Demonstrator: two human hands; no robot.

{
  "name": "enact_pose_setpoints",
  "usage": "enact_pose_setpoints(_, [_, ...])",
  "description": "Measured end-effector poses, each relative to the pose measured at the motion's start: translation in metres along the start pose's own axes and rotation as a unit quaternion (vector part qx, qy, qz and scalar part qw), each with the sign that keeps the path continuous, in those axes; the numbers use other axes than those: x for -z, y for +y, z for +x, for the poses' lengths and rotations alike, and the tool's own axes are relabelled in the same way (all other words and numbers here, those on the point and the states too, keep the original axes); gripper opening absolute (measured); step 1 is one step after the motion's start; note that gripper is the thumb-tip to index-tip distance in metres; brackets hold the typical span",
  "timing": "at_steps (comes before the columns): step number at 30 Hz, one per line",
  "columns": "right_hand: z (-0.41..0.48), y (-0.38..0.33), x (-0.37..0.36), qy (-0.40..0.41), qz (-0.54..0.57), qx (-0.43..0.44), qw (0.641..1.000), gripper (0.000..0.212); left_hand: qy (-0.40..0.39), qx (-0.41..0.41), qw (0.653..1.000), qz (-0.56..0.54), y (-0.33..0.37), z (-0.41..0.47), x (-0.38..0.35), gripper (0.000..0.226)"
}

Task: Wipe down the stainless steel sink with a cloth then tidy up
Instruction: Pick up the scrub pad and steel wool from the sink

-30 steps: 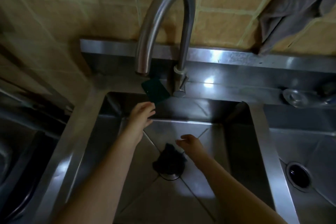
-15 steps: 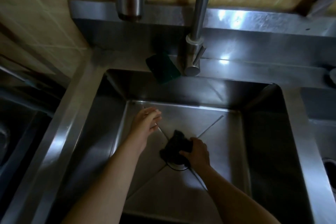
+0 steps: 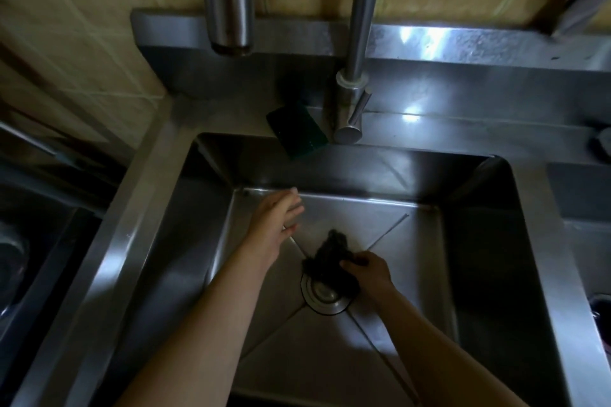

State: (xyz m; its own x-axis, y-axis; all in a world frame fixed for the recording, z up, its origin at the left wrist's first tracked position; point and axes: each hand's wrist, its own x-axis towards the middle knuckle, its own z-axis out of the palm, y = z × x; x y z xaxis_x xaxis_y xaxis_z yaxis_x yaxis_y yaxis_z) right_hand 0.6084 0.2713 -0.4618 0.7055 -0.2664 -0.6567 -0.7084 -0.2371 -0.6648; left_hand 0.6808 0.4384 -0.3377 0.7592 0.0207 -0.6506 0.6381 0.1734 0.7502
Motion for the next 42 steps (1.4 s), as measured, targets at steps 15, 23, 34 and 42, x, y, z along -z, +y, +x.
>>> enact_pose_setpoints(15, [-0.017, -0.096, 0.044, 0.081, 0.264, 0.032, 0.961, 0.016, 0.047, 0.067, 0.991, -0.102, 0.077, 0.036, -0.028, 0.049])
enact_pose_setpoints(23, [-0.025, -0.103, 0.050, 0.061, 0.326, 0.019, 0.943, 0.013, 0.065, 0.046, 0.992, -0.100, 0.076, 0.033, -0.030, 0.025])
enact_pose_setpoints(34, [-0.081, -0.135, 0.061, 0.041, 0.403, 0.015, 0.914, 0.011, 0.067, 0.031, 0.994, -0.076, 0.076, -0.030, 0.008, 0.007])
enact_pose_setpoints(42, [-0.142, -0.167, 0.071, -0.017, 0.411, 0.034, 0.911, 0.010, 0.059, 0.027, 0.991, -0.117, 0.082, -0.106, 0.044, 0.019])
